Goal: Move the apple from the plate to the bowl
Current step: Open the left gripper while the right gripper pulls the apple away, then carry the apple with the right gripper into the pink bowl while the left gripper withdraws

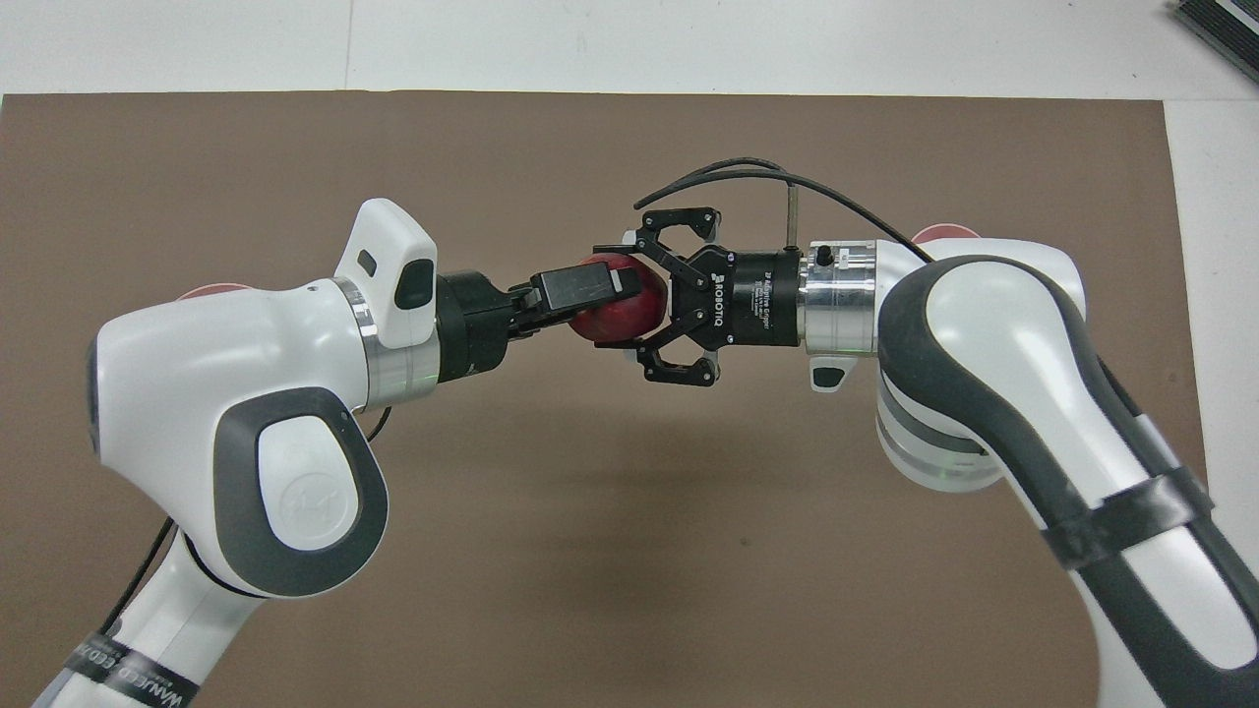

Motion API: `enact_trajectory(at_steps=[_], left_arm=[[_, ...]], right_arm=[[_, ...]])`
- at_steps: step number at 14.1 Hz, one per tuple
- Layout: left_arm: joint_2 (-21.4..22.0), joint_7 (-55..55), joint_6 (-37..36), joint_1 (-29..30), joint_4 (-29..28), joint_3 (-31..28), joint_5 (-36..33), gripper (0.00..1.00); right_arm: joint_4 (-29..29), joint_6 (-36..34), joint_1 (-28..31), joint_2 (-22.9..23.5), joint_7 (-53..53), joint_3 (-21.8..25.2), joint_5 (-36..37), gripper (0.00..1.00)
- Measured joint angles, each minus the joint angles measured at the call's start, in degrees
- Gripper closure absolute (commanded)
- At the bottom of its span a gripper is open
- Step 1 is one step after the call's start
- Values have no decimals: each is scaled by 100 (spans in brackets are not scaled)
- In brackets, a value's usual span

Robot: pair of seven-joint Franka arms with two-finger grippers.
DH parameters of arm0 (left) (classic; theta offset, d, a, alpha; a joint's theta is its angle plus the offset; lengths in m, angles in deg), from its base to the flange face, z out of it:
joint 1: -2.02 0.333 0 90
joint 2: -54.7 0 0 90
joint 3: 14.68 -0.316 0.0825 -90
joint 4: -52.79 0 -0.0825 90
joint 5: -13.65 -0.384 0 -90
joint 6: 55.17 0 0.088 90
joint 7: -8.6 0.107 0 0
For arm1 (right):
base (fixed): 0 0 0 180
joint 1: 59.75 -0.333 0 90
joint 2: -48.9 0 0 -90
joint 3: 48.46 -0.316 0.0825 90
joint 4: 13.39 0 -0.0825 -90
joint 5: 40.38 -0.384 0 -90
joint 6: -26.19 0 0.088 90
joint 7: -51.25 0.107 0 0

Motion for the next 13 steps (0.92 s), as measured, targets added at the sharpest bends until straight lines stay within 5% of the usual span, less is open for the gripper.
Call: enact_trajectory(at_steps=[7, 13], left_arm=[[52, -18, -995, 153, 14, -114, -521, 0], [130, -232, -2006, 704, 16, -152, -3365, 0]], right_arm=[[-1, -2, 458, 2, -6, 43, 1168, 100], [-5, 13, 1282, 90, -361, 72, 2355, 100]])
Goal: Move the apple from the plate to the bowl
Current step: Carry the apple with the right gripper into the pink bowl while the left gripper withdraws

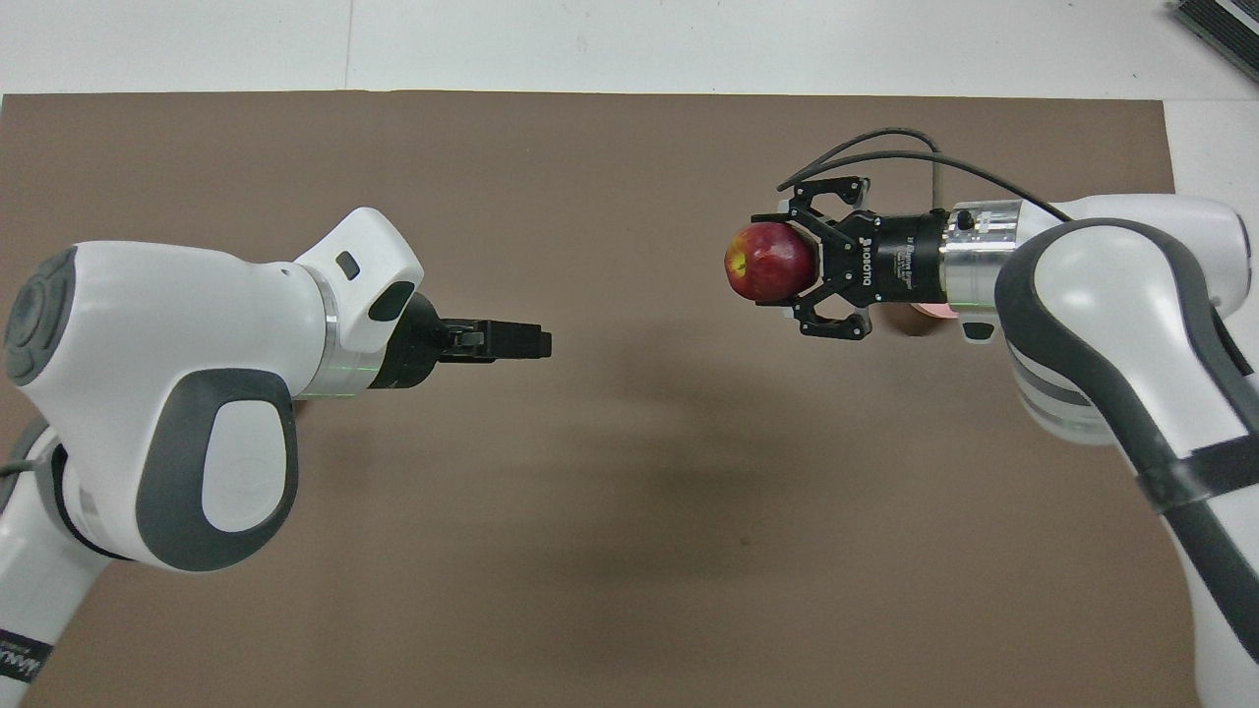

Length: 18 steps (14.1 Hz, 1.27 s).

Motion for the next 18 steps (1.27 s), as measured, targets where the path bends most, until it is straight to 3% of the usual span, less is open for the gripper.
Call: enact_trajectory(at_steps=[6, 15, 18], left_arm=[[1, 111, -608, 689, 162, -22, -2200, 0], [6, 875, -2012, 1398, 1537, -30, -2493, 0], [9, 987, -2379, 1502, 1935, -41, -2725, 0]], right_arm=[[-104, 163, 468, 165, -814, 25, 2416, 100], [-95, 1281, 547, 383, -1102, 24, 6284, 100], [164, 2018, 561, 464, -1102, 27, 7036, 100]])
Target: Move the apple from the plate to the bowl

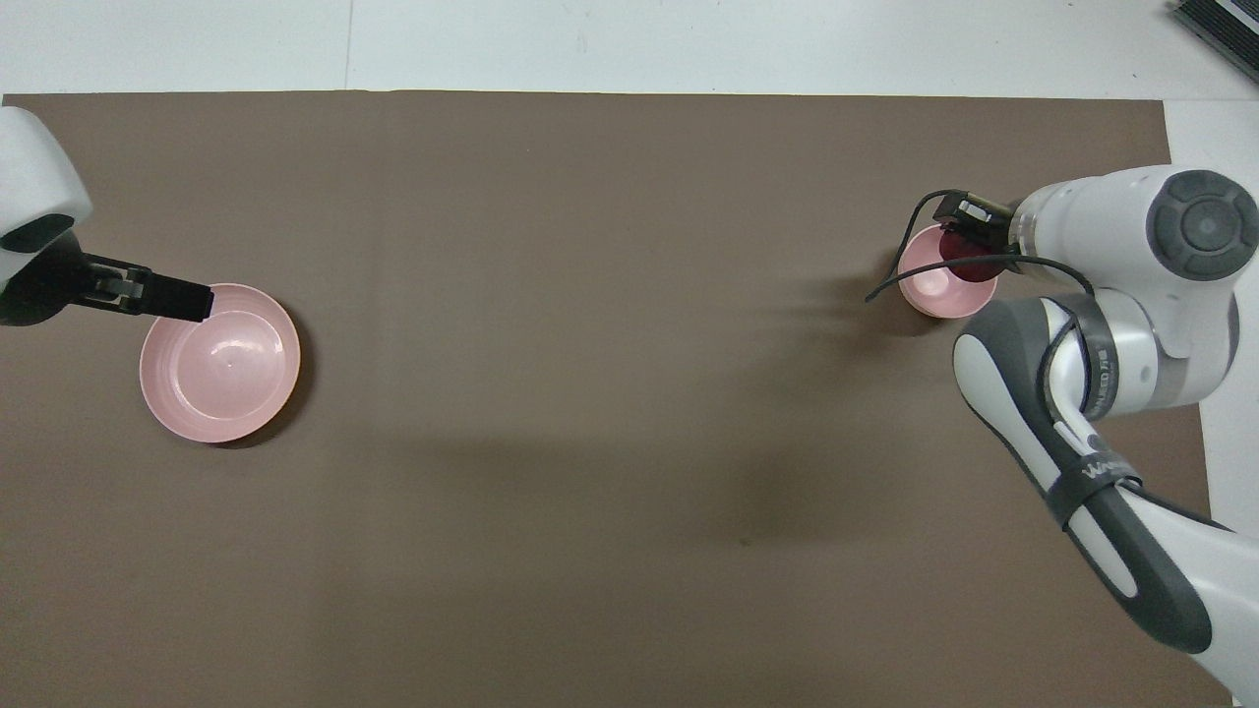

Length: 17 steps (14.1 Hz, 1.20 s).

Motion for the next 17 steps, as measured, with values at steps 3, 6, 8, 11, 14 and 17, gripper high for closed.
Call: enact_trajectory(at_steps=[3, 6, 8, 11, 14, 17], left_arm=[[-1, 11, -209, 22, 133, -11, -40, 0], [3, 183, -530, -25, 314, -293, -62, 0], [5, 497, -743, -220, 446, -728, -62, 0], [7, 637, -913, -782, 615, -1472, -62, 0], [-1, 639, -1037, -1472, 680, -2172, -61, 0], [-7, 639, -1246, -1679, 860, -2369, -39, 0]], right_arm=[[334, 787, 86, 159, 1, 14, 230, 100], [456, 1021, 117, 240, 136, 16, 584, 100], [522, 1196, 119, 322, 195, 16, 601, 59], [538, 1248, 133, 424, 205, 16, 604, 0], [481, 1225, 123, 388, 205, 4, 610, 0], [332, 741, 92, 180, 205, -52, 610, 0]])
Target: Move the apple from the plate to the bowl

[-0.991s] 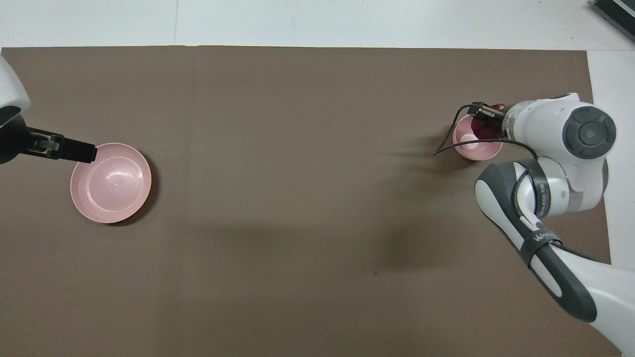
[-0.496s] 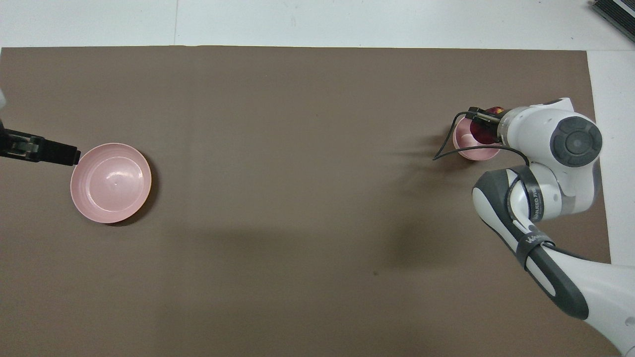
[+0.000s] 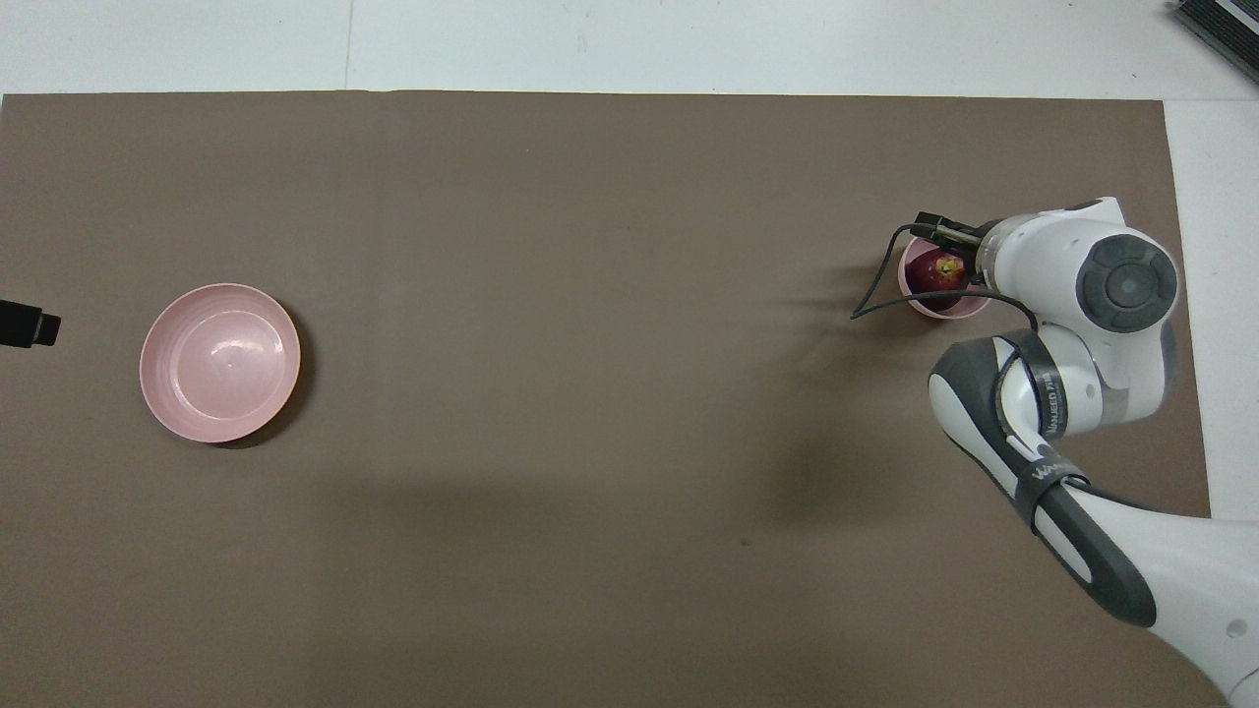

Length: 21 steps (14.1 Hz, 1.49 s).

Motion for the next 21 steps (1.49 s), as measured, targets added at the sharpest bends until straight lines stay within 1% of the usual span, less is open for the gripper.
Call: enact_trajectory(at_steps=[3, 5, 7, 9, 11, 13, 15, 18, 21], left_arm=[[2, -7, -88, 0, 74, -13, 107, 0], [5, -7, -158, 0, 103, -14, 131, 0], [5, -8, -256, 0, 116, -13, 135, 0], [5, -8, -323, 0, 116, -11, 136, 0], [5, -8, -334, 0, 116, -1, 136, 0], [6, -11, -333, 0, 119, 0, 136, 0], [10, -10, -333, 0, 121, 0, 136, 0], [23, -10, -333, 2, 121, -22, 136, 0], [33, -10, -333, 3, 121, -47, 136, 0]], right_arm=[[-170, -745, -4, -343, -71, -108, 0, 0], [-367, -1343, -11, -508, -347, -198, 0, 0], [-622, -1868, -8, -613, -963, -222, -221, 0], [-874, -2297, 18, -707, -1876, -177, -837, 0], [-1243, -3096, 71, -804, -2552, -135, -1150, 0], [-1618, -3899, 95, -922, -2953, -135, -1202, 0], [-1757, -4457, 77, -1205, -3078, -167, -1206, 0], [-1765, -5357, 75, -1779, -3083, -212, -1239, 0], [-1778, -5838, 75, -2110, -3128, -212, -1367, 0]])
